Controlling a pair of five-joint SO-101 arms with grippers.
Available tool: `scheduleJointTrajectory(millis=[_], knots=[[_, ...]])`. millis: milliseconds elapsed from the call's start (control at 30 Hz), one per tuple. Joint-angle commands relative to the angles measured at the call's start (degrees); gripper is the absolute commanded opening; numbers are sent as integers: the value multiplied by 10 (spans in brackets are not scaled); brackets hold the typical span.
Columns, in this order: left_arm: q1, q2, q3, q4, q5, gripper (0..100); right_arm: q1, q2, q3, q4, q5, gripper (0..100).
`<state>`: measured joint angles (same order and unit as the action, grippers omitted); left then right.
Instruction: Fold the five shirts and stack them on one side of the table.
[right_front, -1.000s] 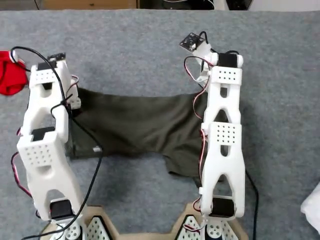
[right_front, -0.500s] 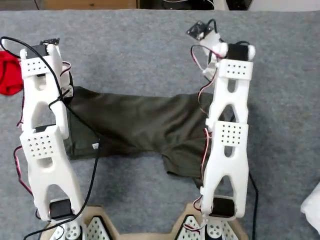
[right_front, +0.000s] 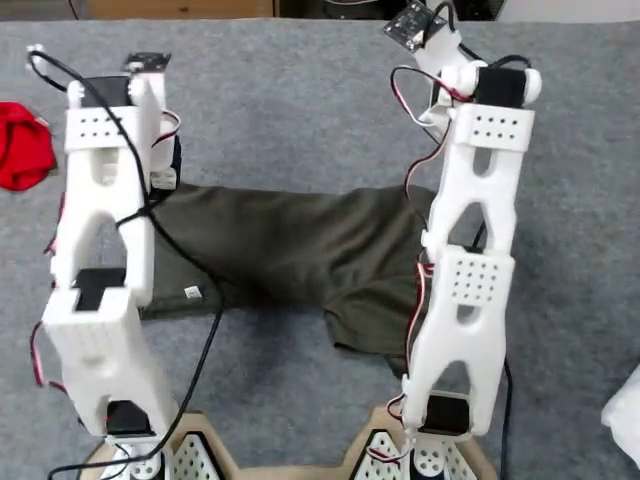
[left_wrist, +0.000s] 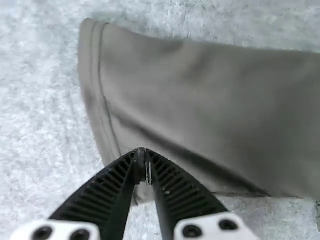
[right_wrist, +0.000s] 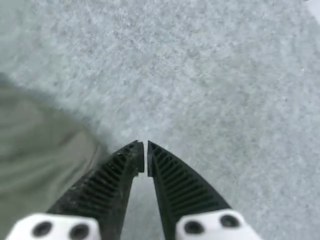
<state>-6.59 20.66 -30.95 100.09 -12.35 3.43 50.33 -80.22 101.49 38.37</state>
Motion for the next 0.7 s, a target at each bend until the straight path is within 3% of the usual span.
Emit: scheduleJointTrajectory(millis=[0, 400, 567, 667], knots=[[-8, -108, 64, -7, -2, 19, 1, -145, 137, 10, -2, 31], [-23, -455, 479, -154, -25, 19, -29, -491, 617, -33, 105, 34], [-23, -579, 607, -170, -22, 19, -61, -627, 844, -85, 145, 37], [-40, -627, 644, -170, -22, 19, -84, -714, 993, -122, 174, 96]])
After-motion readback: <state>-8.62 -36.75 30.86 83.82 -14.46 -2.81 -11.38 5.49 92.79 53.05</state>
